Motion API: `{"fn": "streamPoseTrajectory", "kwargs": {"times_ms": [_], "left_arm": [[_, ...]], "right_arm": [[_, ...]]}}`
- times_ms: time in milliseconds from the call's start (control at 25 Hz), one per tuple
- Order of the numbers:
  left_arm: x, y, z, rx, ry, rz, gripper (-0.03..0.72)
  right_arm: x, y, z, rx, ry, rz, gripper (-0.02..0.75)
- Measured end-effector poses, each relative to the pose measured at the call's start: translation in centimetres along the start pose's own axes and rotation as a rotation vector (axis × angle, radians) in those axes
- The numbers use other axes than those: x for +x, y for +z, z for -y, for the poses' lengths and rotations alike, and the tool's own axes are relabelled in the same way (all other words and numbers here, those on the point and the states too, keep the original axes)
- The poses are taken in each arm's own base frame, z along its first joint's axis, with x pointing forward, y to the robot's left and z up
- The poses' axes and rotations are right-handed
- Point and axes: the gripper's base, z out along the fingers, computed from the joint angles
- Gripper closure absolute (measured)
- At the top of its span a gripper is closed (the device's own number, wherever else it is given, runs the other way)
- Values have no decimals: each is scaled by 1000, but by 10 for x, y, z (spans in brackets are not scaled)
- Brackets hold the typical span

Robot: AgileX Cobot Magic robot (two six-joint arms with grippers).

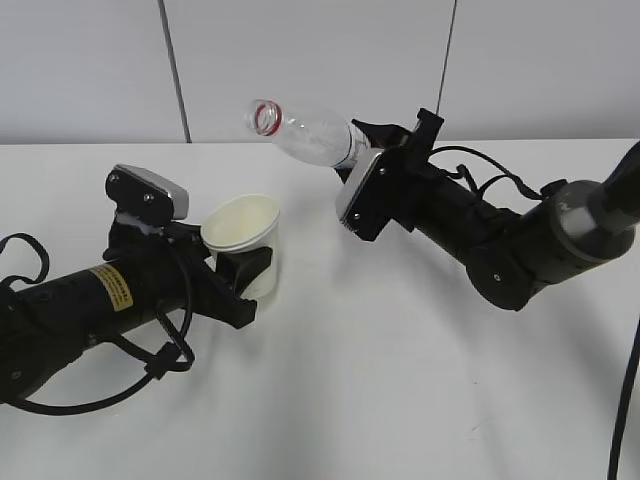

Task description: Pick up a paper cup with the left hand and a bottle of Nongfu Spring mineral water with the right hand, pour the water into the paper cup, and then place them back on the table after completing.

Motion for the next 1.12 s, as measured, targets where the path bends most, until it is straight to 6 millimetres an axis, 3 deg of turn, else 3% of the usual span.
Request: {"fn": "streamPoseTrajectory", "kwargs": {"times_ms": [1120], "left_arm": [[1,0,-3,-37,-22,-15,324]], "right_arm": [[-7,0,4,0,-398,45,331]]}}
